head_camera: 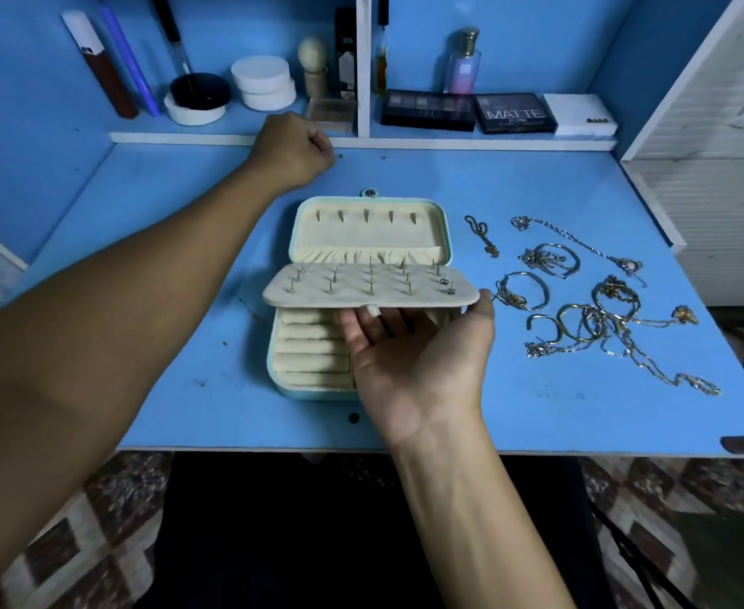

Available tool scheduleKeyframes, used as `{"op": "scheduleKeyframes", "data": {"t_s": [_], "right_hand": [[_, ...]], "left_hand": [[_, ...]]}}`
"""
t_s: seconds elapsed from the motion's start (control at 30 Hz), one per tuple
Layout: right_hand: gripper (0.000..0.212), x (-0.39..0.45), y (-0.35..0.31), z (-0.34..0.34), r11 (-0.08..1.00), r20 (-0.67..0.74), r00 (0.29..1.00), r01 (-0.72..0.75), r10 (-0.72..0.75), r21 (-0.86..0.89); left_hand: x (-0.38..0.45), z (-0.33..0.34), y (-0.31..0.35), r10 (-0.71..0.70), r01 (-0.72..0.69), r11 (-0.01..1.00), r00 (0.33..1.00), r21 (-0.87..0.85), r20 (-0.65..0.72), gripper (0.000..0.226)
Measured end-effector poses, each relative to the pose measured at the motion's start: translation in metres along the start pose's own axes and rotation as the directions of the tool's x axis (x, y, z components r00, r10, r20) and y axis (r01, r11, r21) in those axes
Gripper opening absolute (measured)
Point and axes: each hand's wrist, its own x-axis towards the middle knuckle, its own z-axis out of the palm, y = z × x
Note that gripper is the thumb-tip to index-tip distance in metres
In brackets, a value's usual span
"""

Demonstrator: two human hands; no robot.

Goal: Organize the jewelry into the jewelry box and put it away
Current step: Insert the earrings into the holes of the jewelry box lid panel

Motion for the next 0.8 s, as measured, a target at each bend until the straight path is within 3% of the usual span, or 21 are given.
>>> {"op": "scheduleKeyframes", "data": {"t_s": [0.13, 0.43, 0.57, 0.8], "right_hand": [[0.07, -0.002, 0.0, 0.001, 0.999, 0.005, 1.0, 0.01, -0.01, -0.031], [0.066, -0.002, 0.0, 0.0, 0.999, 0.017, 1.0, -0.006, 0.006, -0.037], [0.066, -0.002, 0.0, 0.0, 1.0, 0.021, 1.0, -0.011, 0.011, -0.026], [0.065, -0.002, -0.001, 0.0, 1.0, 0.018, 1.0, -0.021, 0.021, -0.021]], "left_hand": [[0.012, 0.009, -0.002, -0.025, 0.025, 1.0, 1.0, 0.018, -0.008, 0.019], [0.018, 0.01, 0.003, -0.051, 0.05, 0.992, 0.999, 0.118, 0.004, 0.012], [0.018, 0.009, 0.006, -0.058, 0.058, 0.987, 0.998, 0.15, -0.003, 0.02], [0.017, 0.01, 0.009, -0.084, 0.085, 0.99, 0.996, 0.112, -0.005, 0.021]]}}
